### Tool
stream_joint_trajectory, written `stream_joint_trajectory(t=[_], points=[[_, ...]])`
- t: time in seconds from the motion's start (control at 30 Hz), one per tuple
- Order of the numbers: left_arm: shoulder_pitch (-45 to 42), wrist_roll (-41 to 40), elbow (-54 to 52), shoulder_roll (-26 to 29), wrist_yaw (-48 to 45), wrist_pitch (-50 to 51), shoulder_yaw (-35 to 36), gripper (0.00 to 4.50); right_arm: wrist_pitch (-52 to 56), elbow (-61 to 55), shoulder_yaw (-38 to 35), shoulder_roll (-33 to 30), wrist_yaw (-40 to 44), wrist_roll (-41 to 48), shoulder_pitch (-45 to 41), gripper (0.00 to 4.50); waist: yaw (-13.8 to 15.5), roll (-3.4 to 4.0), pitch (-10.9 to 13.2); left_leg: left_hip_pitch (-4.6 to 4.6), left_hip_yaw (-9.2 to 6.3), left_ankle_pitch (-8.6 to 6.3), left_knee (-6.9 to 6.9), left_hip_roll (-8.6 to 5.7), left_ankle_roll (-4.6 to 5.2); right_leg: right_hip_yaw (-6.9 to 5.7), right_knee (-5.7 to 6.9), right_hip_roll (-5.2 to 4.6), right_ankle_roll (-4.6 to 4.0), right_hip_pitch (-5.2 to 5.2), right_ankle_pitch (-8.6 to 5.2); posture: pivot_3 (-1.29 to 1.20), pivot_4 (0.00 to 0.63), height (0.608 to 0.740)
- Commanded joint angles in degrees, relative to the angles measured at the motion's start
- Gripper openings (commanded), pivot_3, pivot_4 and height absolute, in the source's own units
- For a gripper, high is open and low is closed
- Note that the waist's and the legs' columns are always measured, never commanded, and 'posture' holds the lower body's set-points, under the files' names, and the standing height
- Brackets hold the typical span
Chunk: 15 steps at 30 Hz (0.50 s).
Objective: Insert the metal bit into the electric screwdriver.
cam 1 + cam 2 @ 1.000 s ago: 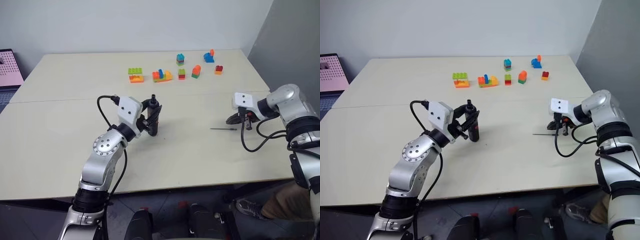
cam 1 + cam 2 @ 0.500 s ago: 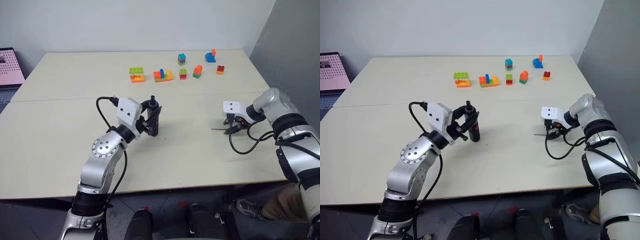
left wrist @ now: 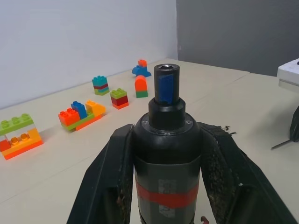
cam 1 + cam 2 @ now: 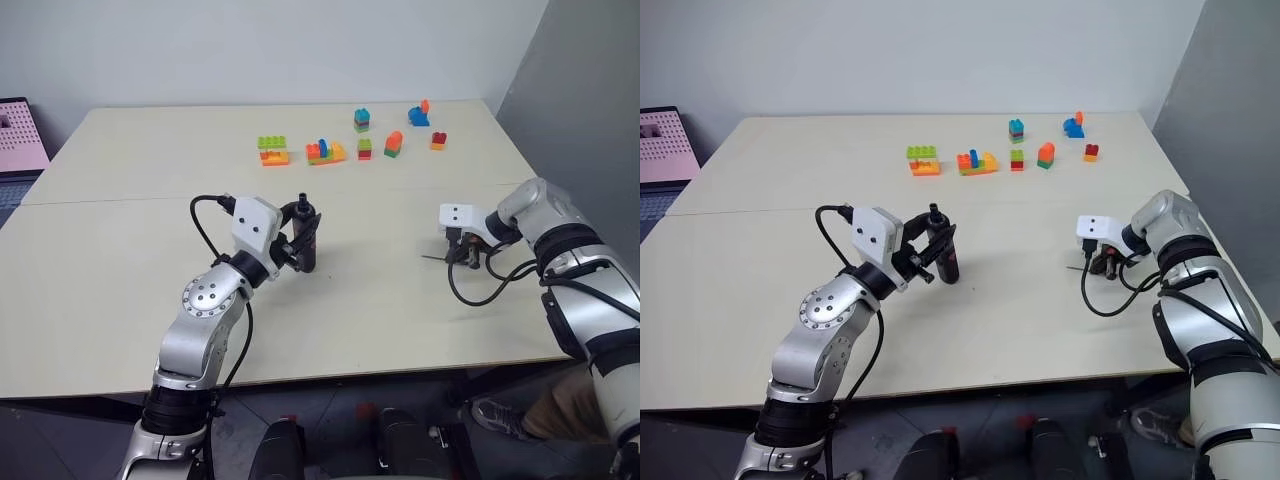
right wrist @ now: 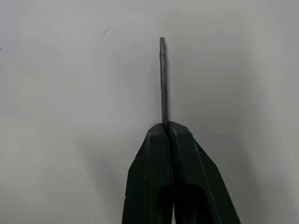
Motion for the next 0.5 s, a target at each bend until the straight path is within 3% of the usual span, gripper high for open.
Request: stream_joint_trajectory(t=[0.03,0.33,0.5], points=[[-0.43,1.35,0.53,0.57,0.79,0.31,0.96,1.64,-0.54,-1.03,-4.25,-0.75,-0.19,3.70,-1.05,0.00,-0.02,0.02,0.02,-0.01,0.00,0.00,-0.01,0.00,0.00,0.00,-0.01,0.00,0.05,-0.02,0.03,0.00,0.150,0.740],[-6.55,0.45,-1.07,-3.61,4.18,2.62,0.61,1.64,0.99,-14.34,-17.05,-2.13,-0.71,16.83,0.11,0.00,0.29,0.05,0.07,-0.53,0.00,0.00,-0.01,-0.01,0.00,0.00,-0.02,0.00,0.14,-0.48,0.08,0.00,0.150,0.740],[-9.70,0.63,-2.99,-7.17,7.19,5.11,-0.09,1.64,13.92,-39.81,-24.57,-0.28,-6.01,26.82,9.81,0.00,1.38,0.04,0.10,-1.07,-0.02,0.01,0.01,-0.01,-0.01,-0.05,-0.06,-0.01,-0.11,-0.96,0.23,0.00,0.150,0.740]])
